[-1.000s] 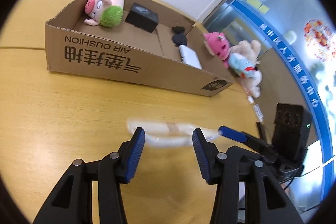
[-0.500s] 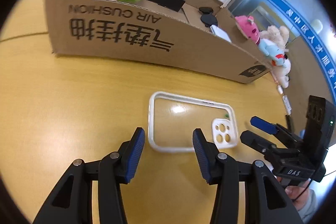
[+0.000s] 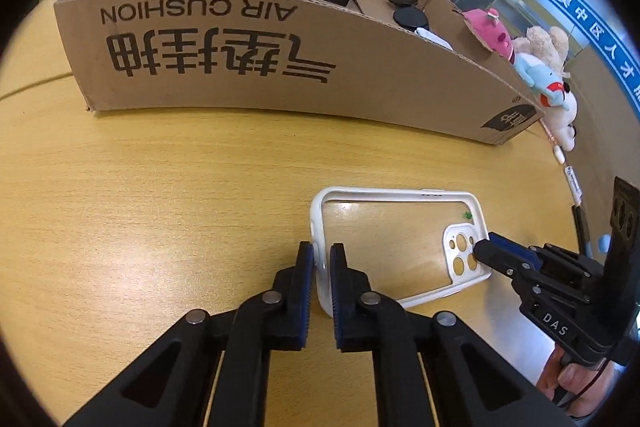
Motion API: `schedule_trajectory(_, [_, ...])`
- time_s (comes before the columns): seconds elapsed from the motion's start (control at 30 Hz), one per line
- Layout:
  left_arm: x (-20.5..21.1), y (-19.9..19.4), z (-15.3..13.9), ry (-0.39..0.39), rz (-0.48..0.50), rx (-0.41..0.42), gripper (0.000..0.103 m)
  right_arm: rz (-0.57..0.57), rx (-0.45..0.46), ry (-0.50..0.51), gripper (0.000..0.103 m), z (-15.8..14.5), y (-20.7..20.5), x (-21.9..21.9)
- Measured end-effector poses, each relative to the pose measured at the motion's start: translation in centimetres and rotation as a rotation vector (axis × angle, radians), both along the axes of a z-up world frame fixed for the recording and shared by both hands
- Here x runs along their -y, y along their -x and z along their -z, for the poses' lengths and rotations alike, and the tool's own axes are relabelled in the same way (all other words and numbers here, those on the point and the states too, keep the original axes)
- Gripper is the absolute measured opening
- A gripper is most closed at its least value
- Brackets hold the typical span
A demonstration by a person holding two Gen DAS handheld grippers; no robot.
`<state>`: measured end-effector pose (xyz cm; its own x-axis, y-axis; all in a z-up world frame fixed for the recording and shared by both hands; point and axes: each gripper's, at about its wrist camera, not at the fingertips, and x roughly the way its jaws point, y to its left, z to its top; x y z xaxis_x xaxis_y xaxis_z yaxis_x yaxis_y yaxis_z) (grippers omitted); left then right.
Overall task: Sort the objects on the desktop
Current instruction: 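Carry the clear phone case with both grippers into the cardboard box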
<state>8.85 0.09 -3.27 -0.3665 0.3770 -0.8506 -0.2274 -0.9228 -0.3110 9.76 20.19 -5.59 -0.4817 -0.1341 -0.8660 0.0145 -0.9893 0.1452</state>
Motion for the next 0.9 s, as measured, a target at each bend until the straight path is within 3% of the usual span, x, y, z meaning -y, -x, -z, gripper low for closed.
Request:
schedule_trajectory(0.13, [-0.7,0.1,-0.5,0.017,0.003,-0.011,0.006,0.014,-0.008,0.036,0.008,-0.4,-0.5,-0.7])
schedule_trajectory(0.27, [-1.6,0.0,-3.1,0.027,0.022,-0.078,0.006,0.022,-0.107,0.022,0.008,-3.6,-1.3,-1.4])
schedule_trajectory(0.53, [-2.0,1.1,-13.9,0.011,0.028,-0.351,0.006,0.021,-0.335,-0.049,0.008,-13.1,0.4,-1.5])
schedule_trajectory(0.67, [-0.8,2.4,-17.5,0.025,0.001,-0.448,0.006,-0.003,-0.393,-0.036,0.008,-15.9,3.1,-0.3])
schedule_trajectory(0.77, [0.6,3.8,-18.7,0.072,-0.035,-0.481,0.006,-0.039,-0.411,-0.027,0.009,-17.1,5.8,1.4])
schedule_trajectory(0.9, [3.0,6.7,-18.4,0.099,-0.082,-0.447,0.006,-0.080,-0.385,-0.009,0.009,-16.6,9.5,3.7])
